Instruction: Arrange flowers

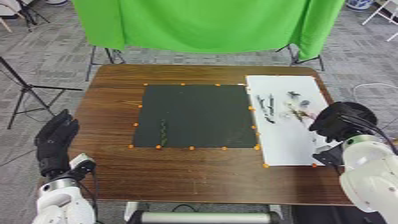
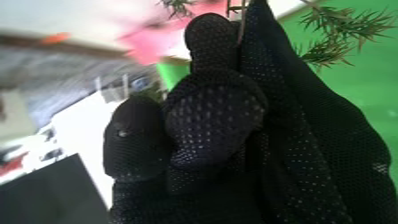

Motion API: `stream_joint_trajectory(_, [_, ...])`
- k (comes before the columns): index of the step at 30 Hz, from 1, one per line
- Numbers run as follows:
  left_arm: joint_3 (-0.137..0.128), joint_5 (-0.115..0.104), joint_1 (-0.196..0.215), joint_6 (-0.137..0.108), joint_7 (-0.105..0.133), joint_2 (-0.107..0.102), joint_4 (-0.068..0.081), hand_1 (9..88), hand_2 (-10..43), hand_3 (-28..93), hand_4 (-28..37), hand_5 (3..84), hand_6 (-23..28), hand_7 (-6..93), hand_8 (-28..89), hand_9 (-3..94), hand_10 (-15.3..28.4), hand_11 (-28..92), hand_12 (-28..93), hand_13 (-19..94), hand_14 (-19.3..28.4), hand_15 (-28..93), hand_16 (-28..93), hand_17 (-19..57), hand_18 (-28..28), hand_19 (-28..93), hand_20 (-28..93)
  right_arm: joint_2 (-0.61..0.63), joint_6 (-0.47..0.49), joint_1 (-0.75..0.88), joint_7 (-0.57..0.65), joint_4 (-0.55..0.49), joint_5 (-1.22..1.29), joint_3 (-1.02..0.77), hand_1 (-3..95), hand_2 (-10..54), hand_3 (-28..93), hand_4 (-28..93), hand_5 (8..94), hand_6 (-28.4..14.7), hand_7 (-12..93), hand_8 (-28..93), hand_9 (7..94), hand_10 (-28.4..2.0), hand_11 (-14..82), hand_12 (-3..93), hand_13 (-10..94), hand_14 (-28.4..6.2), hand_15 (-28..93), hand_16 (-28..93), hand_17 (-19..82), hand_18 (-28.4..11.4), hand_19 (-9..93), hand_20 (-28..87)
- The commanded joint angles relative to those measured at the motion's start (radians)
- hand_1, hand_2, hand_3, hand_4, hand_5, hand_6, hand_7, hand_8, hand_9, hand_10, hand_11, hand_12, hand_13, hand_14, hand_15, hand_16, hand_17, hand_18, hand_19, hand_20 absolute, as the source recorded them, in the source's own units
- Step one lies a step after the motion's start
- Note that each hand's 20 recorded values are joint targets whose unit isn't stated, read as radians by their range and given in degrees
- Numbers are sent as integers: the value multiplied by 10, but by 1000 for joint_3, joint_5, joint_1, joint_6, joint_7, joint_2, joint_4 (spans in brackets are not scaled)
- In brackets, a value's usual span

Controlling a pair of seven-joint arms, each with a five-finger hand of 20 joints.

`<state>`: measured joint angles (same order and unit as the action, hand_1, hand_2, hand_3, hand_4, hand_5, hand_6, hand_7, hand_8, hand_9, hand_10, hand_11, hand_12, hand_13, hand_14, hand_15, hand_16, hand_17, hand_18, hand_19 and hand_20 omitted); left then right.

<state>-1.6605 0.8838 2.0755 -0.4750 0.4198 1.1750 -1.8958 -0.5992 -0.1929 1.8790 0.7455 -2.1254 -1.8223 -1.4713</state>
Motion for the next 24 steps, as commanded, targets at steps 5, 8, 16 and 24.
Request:
stream_joint_trajectory(5, [-9,-1,14,18,-12,-11,-13,397,-3,705,-180,449,34,194,-100,376,125,234,83,368,133,192,-33,239,113,67,300,-131,-7,-573,-62,40,-33,541,601,-95,596,-137,805,-50,251,125,937,-112,315,163,937,-14,556,182,762,-47,839,329])
stream_joint_trajectory(8, [-14,-3,14,20,-15,-13,-14,397,-4,706,-181,449,35,193,-100,376,125,234,85,368,134,192,-33,238,113,68,299,-196,0,-656,-56,83,-49,639,601,-95,596,-135,806,-51,249,125,937,-112,316,161,937,-14,557,179,762,-46,838,331])
stream_joint_trajectory(16, [-21,-4,21,11,-19,-17,-21,396,-5,705,-181,449,35,191,-97,376,124,232,85,368,135,193,-33,236,113,71,295,-325,7,-790,-44,202,-34,810,600,-95,595,-132,809,-51,246,127,937,-114,319,158,937,-14,559,175,765,-45,835,333])
stream_joint_trajectory(24, [-33,-13,44,2,-24,-21,-37,394,-7,705,-179,449,36,189,-97,375,124,231,86,368,134,192,-33,234,113,74,292,-367,-28,-820,-9,239,79,874,604,-95,592,-132,812,-54,240,122,937,-112,301,150,937,-17,545,168,771,-37,821,328])
